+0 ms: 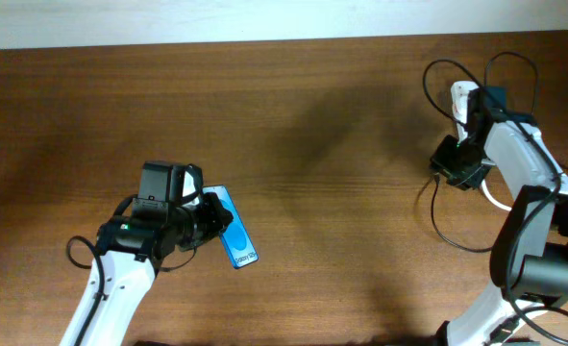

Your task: Plug charger to phone and switch on socket

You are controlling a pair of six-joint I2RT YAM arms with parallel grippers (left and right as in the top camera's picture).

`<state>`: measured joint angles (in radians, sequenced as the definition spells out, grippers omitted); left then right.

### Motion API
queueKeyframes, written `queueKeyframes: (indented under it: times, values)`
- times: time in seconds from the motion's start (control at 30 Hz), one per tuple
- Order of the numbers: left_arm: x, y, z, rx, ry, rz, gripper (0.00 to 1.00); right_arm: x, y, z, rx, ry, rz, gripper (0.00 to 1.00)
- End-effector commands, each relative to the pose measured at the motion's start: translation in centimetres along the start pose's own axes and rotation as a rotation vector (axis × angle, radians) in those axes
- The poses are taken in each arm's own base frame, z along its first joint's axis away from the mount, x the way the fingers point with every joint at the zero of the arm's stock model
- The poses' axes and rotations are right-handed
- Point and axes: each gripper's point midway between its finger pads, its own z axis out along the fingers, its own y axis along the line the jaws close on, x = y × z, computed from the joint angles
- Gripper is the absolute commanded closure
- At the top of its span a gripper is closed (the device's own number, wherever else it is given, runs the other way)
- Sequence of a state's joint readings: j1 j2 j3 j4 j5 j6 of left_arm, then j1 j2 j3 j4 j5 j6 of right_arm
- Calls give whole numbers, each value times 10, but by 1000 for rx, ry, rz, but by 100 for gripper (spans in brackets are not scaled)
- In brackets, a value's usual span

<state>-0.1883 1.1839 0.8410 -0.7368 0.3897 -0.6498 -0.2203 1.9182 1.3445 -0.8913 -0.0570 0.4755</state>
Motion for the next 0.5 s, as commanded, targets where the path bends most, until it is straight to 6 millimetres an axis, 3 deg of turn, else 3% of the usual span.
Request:
queueKeyframes:
  times: [0.0, 0.23, 0.47]
  values:
    - [0, -4, -3, 20, 1, 17, 100, -4, -17, 1, 40, 3, 41, 59]
    - [0, -4, -3, 19, 1, 16, 100, 3, -18, 7, 36, 22, 42, 60]
    - [0, -4, -3, 17, -1, 16, 100, 4, -2, 15, -61, 28, 40, 61]
